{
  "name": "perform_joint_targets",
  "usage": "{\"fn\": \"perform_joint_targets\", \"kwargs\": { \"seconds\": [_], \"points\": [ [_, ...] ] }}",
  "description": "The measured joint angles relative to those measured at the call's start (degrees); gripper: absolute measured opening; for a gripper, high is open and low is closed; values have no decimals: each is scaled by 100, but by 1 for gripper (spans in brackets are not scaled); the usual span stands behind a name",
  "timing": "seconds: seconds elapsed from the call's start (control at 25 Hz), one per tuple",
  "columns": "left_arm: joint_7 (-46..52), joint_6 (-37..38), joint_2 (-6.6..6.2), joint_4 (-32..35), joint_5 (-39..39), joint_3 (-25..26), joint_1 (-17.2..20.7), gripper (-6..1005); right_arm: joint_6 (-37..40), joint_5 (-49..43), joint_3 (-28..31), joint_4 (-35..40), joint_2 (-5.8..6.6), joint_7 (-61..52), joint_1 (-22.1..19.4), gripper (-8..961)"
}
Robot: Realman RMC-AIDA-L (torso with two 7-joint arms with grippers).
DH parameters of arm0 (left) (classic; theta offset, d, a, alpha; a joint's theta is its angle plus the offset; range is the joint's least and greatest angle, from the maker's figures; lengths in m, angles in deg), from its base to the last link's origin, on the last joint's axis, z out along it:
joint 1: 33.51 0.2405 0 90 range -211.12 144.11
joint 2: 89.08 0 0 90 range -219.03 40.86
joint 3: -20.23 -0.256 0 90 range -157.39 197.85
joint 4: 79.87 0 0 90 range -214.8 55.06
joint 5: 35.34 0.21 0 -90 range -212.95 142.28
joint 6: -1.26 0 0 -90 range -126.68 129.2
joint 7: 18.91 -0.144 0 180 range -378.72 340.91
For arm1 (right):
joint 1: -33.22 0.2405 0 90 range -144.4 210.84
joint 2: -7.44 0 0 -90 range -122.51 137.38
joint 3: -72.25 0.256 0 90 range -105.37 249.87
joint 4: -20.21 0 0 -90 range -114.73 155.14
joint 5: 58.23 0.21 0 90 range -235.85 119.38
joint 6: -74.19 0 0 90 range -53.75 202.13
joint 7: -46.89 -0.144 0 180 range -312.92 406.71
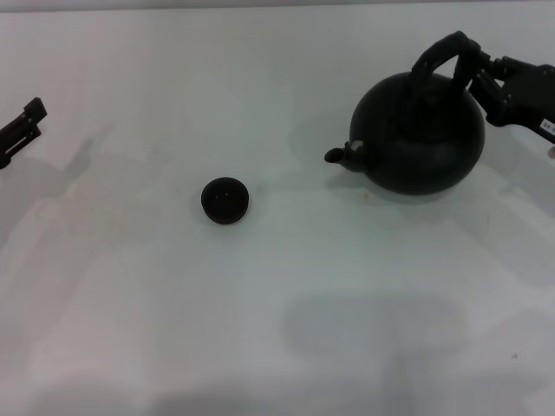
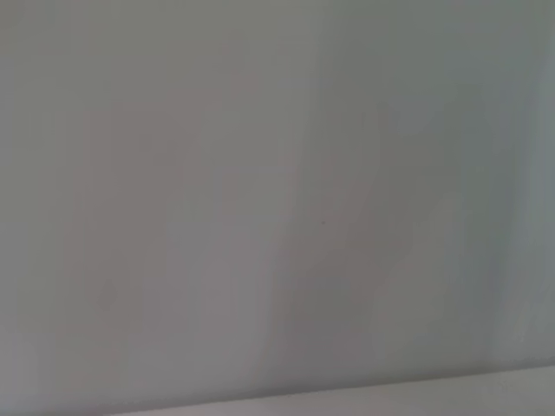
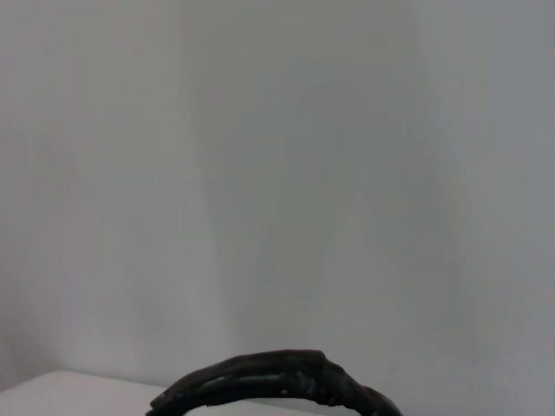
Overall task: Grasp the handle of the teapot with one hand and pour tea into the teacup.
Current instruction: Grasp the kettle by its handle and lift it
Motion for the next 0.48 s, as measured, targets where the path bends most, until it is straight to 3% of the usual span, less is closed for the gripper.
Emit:
{"fn": "perform_joint_targets", "kwargs": {
  "seconds": [0.48],
  "points": [
    [-122,82,5,-199,-26,-1,-25,794,510,114,-195,-31,-26,1067,532,154]
  ]
}}
